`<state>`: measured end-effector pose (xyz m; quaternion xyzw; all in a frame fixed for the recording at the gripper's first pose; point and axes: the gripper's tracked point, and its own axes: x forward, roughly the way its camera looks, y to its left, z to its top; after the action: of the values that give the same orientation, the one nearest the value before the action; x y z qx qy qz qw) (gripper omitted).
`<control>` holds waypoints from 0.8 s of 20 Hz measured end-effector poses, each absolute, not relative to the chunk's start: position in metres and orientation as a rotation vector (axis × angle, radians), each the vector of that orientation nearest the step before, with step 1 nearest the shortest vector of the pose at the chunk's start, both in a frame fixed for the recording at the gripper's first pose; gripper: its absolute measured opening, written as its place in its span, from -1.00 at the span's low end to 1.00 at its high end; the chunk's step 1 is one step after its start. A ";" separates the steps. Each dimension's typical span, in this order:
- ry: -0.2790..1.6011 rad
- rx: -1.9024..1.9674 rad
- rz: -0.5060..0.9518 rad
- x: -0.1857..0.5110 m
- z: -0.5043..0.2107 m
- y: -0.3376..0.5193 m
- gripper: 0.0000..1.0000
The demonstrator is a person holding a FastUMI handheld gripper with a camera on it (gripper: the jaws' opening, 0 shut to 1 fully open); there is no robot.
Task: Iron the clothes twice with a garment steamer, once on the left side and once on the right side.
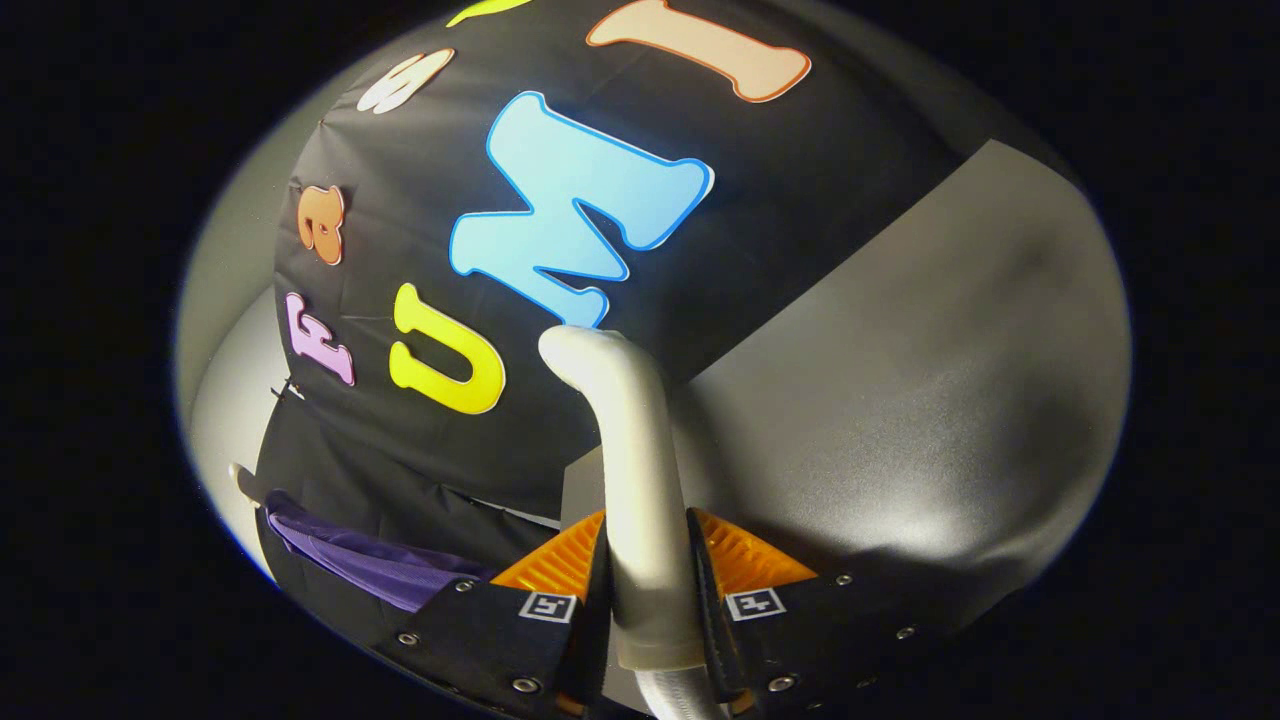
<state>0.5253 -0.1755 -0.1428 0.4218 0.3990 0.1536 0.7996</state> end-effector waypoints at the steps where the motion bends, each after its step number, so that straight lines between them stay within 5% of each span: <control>1: 0.854 0.903 0.324 0.524 -0.142 -0.172 -0.26; 16: 0.711 0.904 0.269 0.374 -0.088 -0.121 -0.46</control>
<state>0.3735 -0.1208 -0.0879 0.4263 0.3351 0.1269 0.8306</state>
